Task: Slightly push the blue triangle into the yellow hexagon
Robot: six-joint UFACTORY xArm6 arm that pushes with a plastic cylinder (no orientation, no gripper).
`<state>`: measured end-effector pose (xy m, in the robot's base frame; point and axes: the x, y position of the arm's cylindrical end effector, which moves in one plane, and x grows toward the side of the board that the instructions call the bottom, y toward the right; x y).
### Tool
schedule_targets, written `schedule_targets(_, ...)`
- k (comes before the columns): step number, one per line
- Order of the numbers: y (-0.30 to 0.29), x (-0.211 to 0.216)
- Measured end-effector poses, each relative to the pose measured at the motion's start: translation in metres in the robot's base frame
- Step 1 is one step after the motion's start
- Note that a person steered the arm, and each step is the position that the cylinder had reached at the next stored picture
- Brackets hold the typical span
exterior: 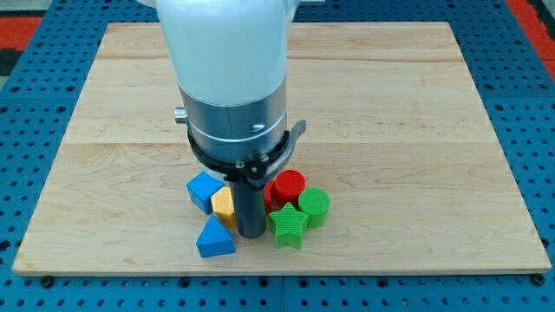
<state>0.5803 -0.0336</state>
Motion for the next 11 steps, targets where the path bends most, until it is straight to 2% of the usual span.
schedule_targets(1, -0.011, 0.039)
schedule_targets(3, -0.064, 0.038)
schedule_targets(5, -0.063, 0.025)
schedule_targets(7, -0.061, 0.037)
schedule_targets(8, -0.024, 0.038)
schedule_targets(11, -0.027, 0.003)
